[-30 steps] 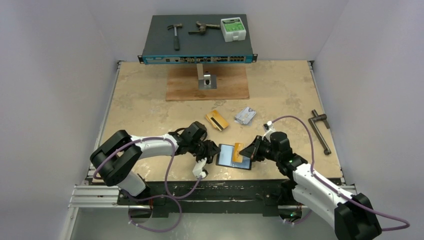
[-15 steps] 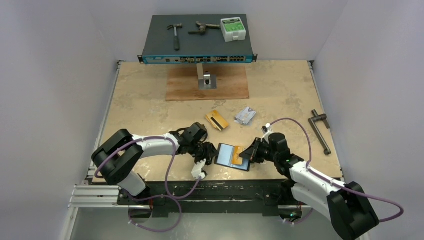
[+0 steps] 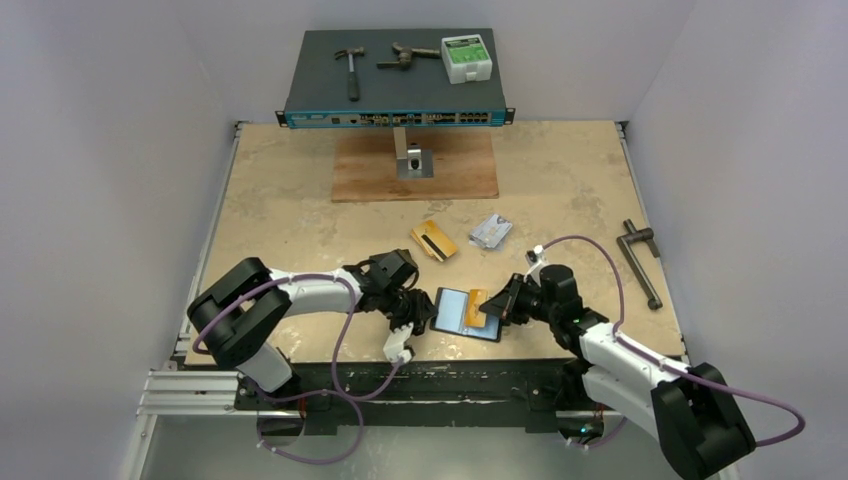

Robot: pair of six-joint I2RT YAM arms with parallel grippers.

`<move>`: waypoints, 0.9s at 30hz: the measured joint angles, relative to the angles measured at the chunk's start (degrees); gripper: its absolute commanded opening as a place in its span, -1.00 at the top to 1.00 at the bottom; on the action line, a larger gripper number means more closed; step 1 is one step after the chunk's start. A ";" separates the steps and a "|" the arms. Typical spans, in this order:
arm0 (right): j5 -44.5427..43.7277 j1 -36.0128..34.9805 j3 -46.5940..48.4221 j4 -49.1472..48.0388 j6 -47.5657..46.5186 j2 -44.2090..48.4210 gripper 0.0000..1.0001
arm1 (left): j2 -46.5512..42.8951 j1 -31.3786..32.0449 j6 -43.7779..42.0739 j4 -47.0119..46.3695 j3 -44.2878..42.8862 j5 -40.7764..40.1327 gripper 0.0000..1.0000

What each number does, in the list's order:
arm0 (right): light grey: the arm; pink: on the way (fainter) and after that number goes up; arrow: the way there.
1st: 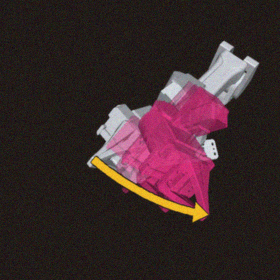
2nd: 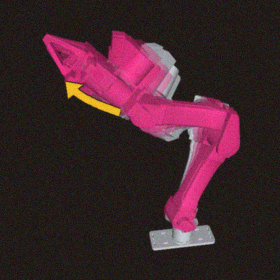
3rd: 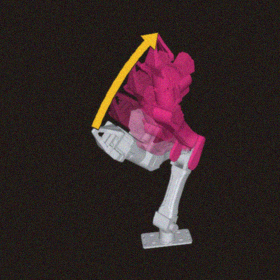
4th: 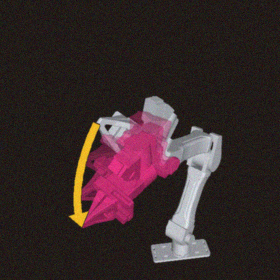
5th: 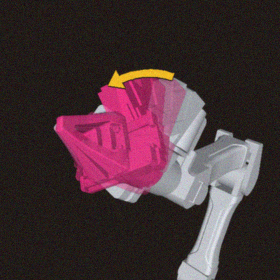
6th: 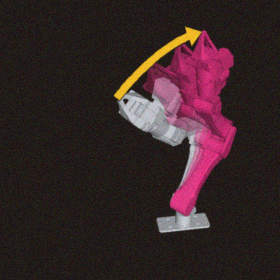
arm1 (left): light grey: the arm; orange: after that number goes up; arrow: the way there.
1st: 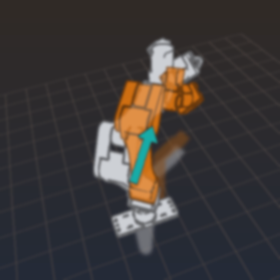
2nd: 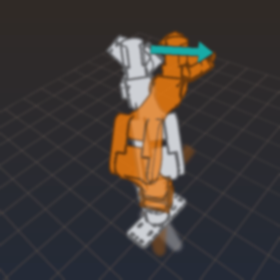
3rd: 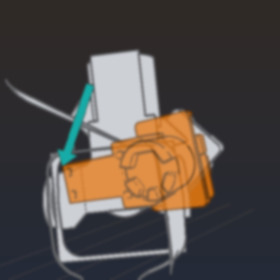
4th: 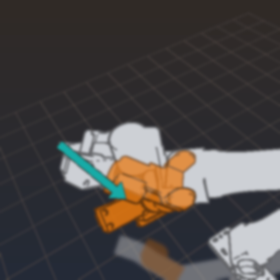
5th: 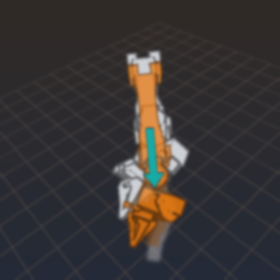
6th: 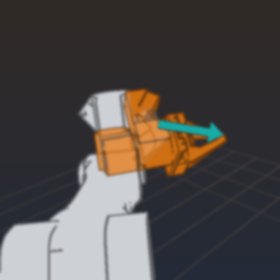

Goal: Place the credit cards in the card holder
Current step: Insert the credit card into the card holder.

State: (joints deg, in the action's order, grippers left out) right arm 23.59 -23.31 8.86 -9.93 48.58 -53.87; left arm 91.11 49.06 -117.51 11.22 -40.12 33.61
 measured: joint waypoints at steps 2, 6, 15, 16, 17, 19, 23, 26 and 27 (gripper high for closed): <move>0.07 0.13 0.00 -0.52 0.00 -0.24 1.00 | 0.00 0.63 0.00 -0.04 0.02 -0.39 0.65; 0.24 0.57 0.00 -1.05 0.00 -0.87 1.00 | 0.00 1.40 0.00 -0.28 0.44 -0.83 0.68; 1.53 1.27 -0.52 -3.02 0.00 -1.70 1.00 | -0.61 2.05 0.00 -2.16 2.10 -1.73 0.80; 1.70 1.27 -0.52 -3.32 0.00 -2.21 1.00 | -0.76 2.16 0.02 -2.32 2.32 -1.90 0.82; 1.95 1.27 -0.52 -3.72 0.00 -2.82 1.00 | -1.01 2.38 0.00 -2.51 2.58 -2.21 0.83; 2.21 1.27 -0.57 -4.28 0.00 -3.23 1.00 | -1.27 2.73 0.00 -2.75 2.95 -2.71 0.84; 3.15 1.27 -0.57 -5.42 -0.07 -3.91 1.00 | -2.36 3.65 0.00 -3.13 4.04 -4.04 0.87; 3.72 1.27 -0.55 -6.97 -0.15 -6.36 1.00 | -3.45 4.46 0.00 -2.97 4.96 -5.22 0.87; 4.13 1.27 -0.48 -7.78 -0.15 -7.65 1.00 | -3.76 4.74 0.00 -2.97 5.20 -5.62 0.87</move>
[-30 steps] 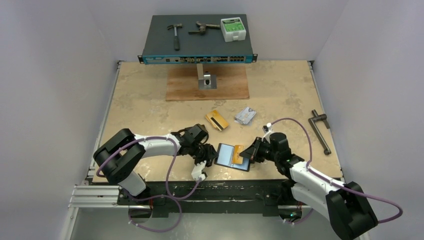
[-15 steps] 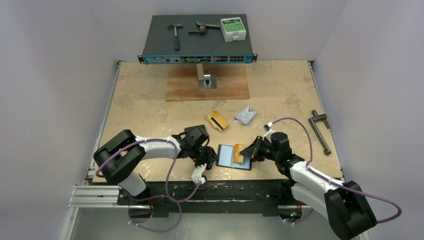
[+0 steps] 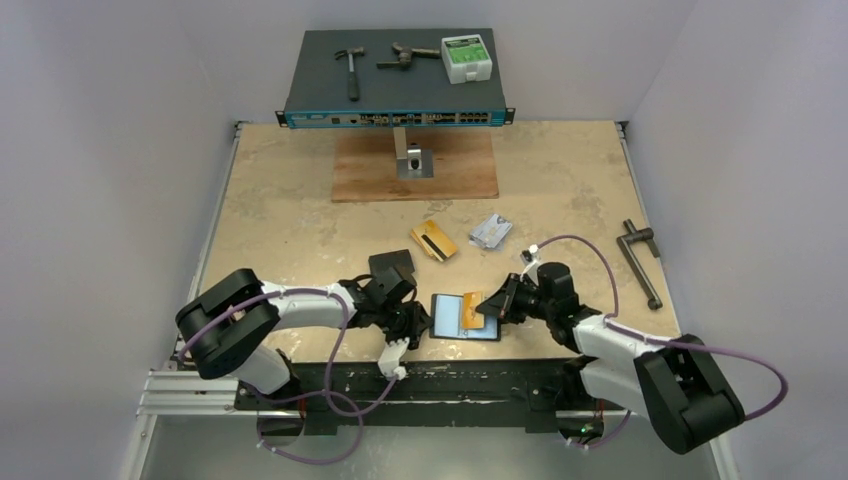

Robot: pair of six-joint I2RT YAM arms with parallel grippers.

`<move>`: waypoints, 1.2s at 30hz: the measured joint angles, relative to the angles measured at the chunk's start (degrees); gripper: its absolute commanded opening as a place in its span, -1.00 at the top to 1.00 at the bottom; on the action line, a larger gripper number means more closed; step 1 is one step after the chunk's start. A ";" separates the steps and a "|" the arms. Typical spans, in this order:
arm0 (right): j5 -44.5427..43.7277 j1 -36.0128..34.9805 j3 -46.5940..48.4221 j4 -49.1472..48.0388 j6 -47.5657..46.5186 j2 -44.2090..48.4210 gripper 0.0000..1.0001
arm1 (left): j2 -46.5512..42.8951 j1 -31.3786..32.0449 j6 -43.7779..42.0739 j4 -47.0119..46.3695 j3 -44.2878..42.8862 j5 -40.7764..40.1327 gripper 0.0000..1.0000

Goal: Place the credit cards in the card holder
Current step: Insert the credit card into the card holder.

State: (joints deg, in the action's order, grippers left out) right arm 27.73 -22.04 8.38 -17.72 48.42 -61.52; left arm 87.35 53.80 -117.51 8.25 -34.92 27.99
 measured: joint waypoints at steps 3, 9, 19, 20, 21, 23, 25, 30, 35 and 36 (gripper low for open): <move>1.14 0.00 0.46 -1.97 -0.02 -3.48 1.00 | -1.11 0.79 0.04 0.15 0.87 -1.22 0.90; 2.49 0.04 0.72 -3.10 -0.42 -3.61 1.00 | -1.77 1.36 0.46 0.55 1.33 -2.51 1.00; 2.49 0.04 -1.14 -5.03 -0.02 0.26 1.00 | -1.88 3.45 2.80 2.93 -0.09 -5.95 1.00; 2.49 0.04 -1.22 -5.05 -0.02 0.04 1.00 | -1.88 3.76 3.15 3.34 -0.33 -6.38 1.00; 2.49 0.04 -1.22 -5.07 -0.02 -0.24 1.00 | -1.88 4.02 3.48 3.56 -0.46 -6.71 1.00; 2.47 0.04 -1.25 -5.09 -0.04 -0.72 1.00 | -1.88 4.39 4.04 3.85 -0.66 -7.34 1.00; 2.47 0.04 -1.25 -5.29 -0.04 -1.09 1.00 | -1.86 4.57 4.46 3.98 -0.79 -7.69 1.00; 3.15 0.07 -1.62 -8.41 0.20 -3.41 1.00 | -1.86 4.81 4.68 4.48 -1.05 -8.22 1.00; 3.65 0.33 -2.43 -10.56 0.90 -4.37 1.00 | -1.81 4.90 5.44 4.76 -1.27 -8.35 1.00; 3.76 0.33 -2.43 -10.69 1.05 -4.22 1.00 | -1.81 4.90 5.49 4.76 -1.27 -8.37 1.00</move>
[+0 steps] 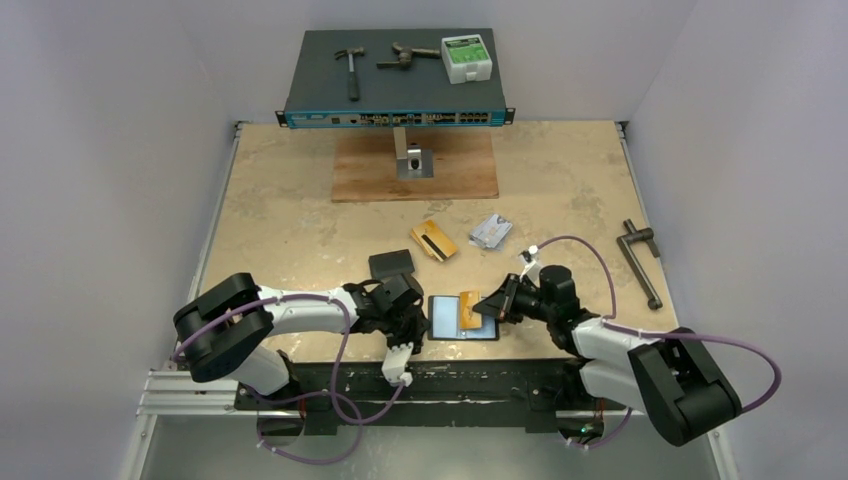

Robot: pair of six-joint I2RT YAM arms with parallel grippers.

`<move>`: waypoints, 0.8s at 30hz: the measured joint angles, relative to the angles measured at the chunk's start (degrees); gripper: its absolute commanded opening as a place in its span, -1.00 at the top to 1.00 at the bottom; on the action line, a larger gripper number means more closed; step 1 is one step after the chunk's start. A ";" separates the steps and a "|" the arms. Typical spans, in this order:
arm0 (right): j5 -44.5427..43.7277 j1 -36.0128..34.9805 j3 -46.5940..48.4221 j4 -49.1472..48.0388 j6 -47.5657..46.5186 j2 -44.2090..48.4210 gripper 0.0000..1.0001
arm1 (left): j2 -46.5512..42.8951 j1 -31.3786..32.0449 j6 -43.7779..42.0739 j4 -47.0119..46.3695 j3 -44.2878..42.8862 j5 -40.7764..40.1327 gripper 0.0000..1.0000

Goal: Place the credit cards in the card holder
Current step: Insert the credit card into the card holder.

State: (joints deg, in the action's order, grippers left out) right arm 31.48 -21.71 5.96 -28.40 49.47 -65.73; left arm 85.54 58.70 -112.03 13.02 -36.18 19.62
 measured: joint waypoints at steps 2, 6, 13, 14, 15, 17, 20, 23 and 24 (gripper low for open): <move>0.09 0.04 -0.26 -0.42 0.24 0.57 1.00 | 0.00 0.00 0.09 0.00 0.00 -0.02 1.00; 0.85 0.42 -1.09 -1.84 1.05 1.16 1.00 | 0.00 0.00 0.37 -0.02 0.00 -0.02 1.00; 1.73 0.70 -1.97 -6.19 2.40 -1.86 1.00 | 0.00 0.26 0.50 -0.07 0.00 -0.39 1.00; 1.86 0.74 -2.10 -6.84 2.60 -2.56 1.00 | 0.00 0.26 0.52 -0.07 0.00 -0.42 1.00; 2.19 0.74 -2.25 -7.32 2.69 -3.15 1.00 | 0.00 0.26 0.55 -0.07 0.00 -0.42 1.00; 2.58 0.74 -2.54 -8.11 3.06 -3.91 1.00 | 0.00 0.26 0.59 -0.09 0.00 -0.42 1.00; 2.64 0.74 -2.78 -8.96 3.43 -4.13 1.00 | 0.00 0.28 0.61 -0.09 0.00 -0.42 1.00; 2.64 0.74 -2.93 -9.64 3.56 -4.11 1.00 | 0.00 0.35 0.61 -0.09 0.00 -0.55 1.00; 2.62 0.74 -3.13 -9.90 3.65 -4.04 1.00 | 0.00 0.37 0.61 -0.09 0.00 -0.57 1.00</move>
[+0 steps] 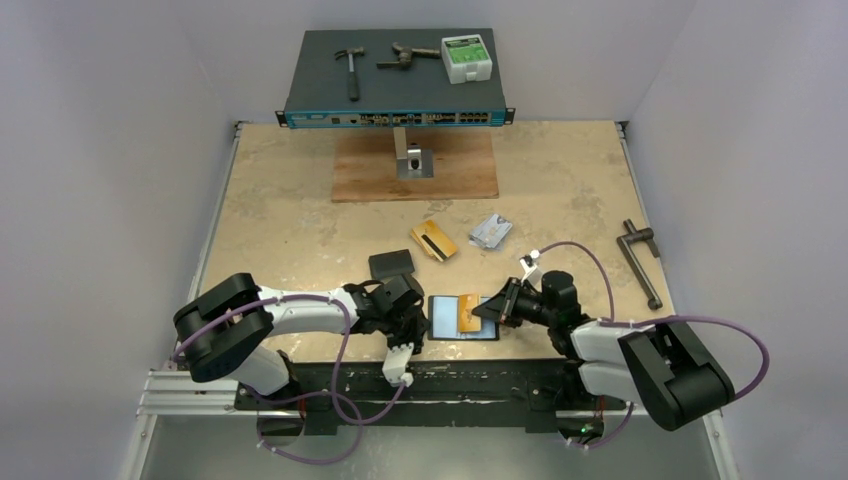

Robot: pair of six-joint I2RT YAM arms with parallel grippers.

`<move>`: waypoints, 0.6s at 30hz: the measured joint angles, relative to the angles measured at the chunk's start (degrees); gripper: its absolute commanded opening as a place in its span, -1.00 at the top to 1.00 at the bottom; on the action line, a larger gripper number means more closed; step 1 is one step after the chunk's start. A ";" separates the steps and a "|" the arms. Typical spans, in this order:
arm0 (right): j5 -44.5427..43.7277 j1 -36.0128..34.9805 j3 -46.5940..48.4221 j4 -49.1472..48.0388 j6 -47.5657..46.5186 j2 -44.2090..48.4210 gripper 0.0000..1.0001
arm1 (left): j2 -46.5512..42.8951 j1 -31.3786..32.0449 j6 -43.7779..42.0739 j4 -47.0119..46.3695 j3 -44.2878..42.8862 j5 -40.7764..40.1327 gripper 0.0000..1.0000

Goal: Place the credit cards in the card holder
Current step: Insert the credit card into the card holder.

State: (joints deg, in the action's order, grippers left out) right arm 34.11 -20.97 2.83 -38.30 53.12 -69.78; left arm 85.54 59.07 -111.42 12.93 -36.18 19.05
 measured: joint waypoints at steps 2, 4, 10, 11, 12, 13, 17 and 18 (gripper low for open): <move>0.00 0.02 -0.55 -0.33 0.11 0.09 1.00 | 0.00 0.00 0.00 -0.02 0.00 -0.02 1.00; -0.02 0.02 -0.96 -0.37 0.31 0.09 1.00 | 0.00 0.02 0.00 0.00 0.00 -0.04 1.00; -0.02 0.04 -1.36 -1.53 0.72 -1.01 1.00 | 0.00 0.26 0.02 -0.02 0.00 -0.44 1.00; -0.02 0.04 -1.38 -1.84 0.90 -1.42 1.00 | 0.00 0.28 0.02 -0.02 0.00 -0.44 1.00; -0.04 0.04 -1.42 -2.32 0.96 -1.90 1.00 | 0.00 0.28 0.02 -0.02 0.00 -0.44 1.00; -0.04 0.04 -1.42 -2.36 0.96 -1.97 1.00 | 0.00 0.28 0.02 -0.02 0.00 -0.46 1.00; -0.09 0.04 -1.46 -2.54 1.31 -2.49 1.00 | 0.00 0.33 0.07 -0.02 0.00 -0.50 1.00; -0.09 0.04 -1.46 -2.51 1.33 -2.54 1.00 | 0.00 0.33 0.13 -0.02 0.00 -0.50 1.00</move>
State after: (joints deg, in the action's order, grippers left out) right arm 34.02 -20.93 1.37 -40.82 54.46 -72.31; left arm 85.54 59.40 -111.28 12.91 -36.18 18.55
